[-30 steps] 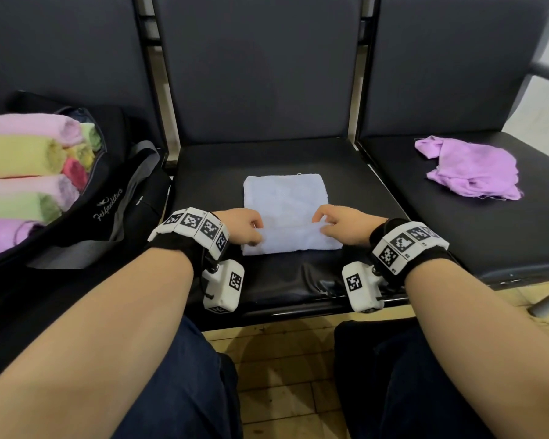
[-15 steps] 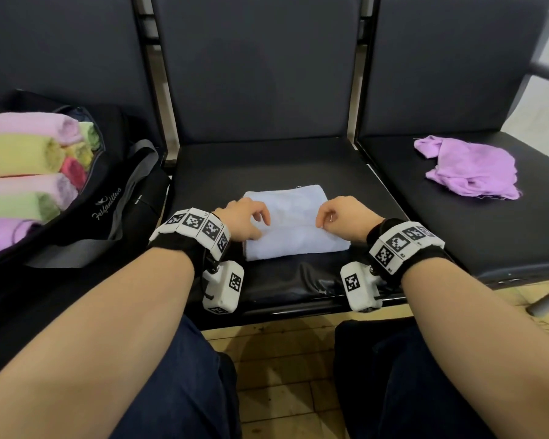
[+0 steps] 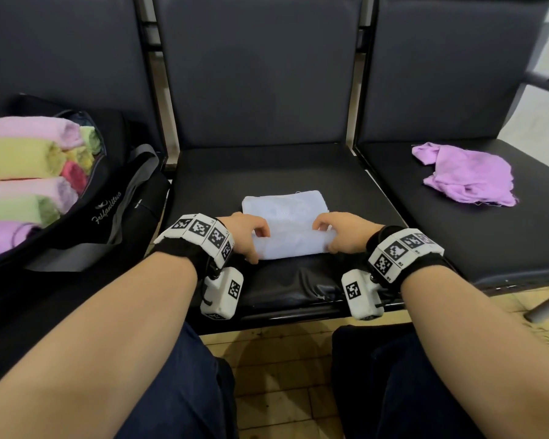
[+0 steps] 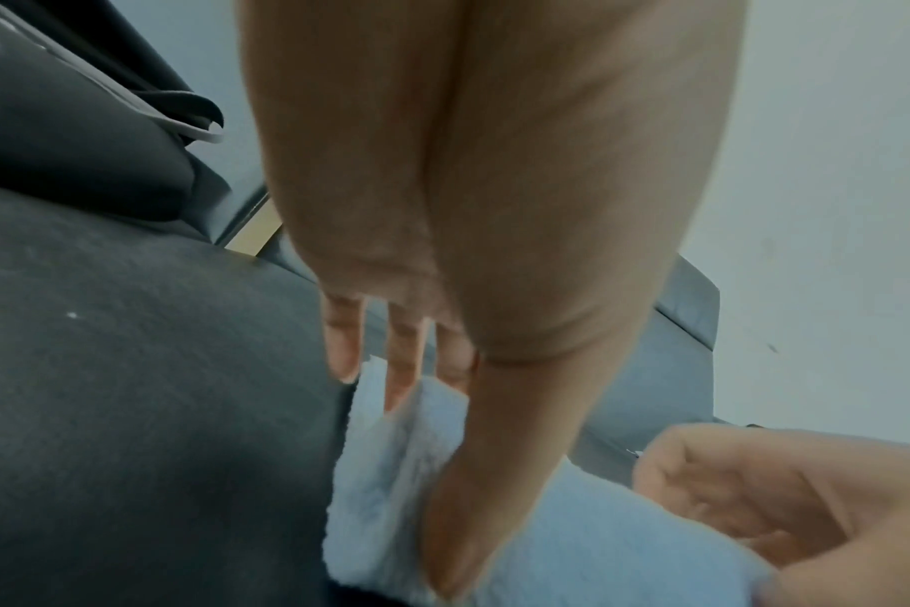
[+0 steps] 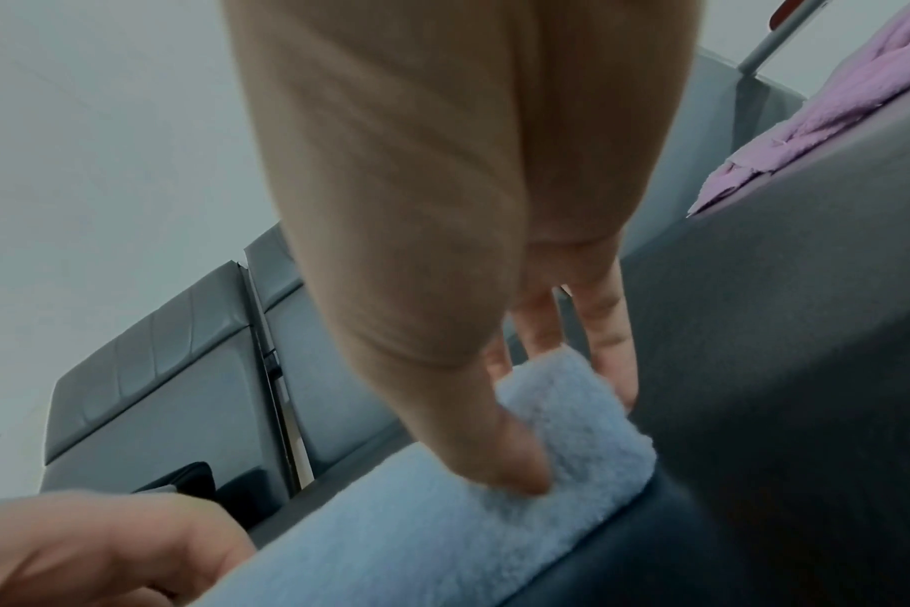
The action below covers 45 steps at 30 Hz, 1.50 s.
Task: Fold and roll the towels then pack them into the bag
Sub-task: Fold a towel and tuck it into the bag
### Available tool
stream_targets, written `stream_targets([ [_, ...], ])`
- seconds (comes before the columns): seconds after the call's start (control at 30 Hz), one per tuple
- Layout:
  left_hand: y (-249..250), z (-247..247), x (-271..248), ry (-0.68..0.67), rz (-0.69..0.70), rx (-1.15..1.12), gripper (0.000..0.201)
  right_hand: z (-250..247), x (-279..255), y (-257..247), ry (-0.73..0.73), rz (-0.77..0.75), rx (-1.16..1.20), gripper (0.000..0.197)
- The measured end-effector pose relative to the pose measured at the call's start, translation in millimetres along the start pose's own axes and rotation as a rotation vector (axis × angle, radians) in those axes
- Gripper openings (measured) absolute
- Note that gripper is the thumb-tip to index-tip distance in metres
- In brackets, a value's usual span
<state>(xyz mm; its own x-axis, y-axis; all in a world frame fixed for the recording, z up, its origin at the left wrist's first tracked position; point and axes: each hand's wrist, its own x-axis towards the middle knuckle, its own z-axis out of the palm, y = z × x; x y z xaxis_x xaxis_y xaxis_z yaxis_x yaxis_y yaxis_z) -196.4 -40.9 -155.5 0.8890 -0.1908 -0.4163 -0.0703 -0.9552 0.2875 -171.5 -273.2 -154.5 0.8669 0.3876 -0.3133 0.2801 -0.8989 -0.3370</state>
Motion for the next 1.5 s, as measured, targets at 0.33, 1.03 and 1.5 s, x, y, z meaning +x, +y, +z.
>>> stream_targets([
  [0.33,4,0,6,0.064,-0.136,-0.38,0.025,-2,2,0,0.049,0.118,0.112,0.03],
  [1.03,7,-9,-4,0.099,0.014,-0.047,0.033,-2,0,0,-0.041,0.082,0.103,0.056],
  [1.5,3,-4,1,0.088,-0.089,-0.216,0.038,0,5,-1,0.052,0.042,0.28,0.025],
])
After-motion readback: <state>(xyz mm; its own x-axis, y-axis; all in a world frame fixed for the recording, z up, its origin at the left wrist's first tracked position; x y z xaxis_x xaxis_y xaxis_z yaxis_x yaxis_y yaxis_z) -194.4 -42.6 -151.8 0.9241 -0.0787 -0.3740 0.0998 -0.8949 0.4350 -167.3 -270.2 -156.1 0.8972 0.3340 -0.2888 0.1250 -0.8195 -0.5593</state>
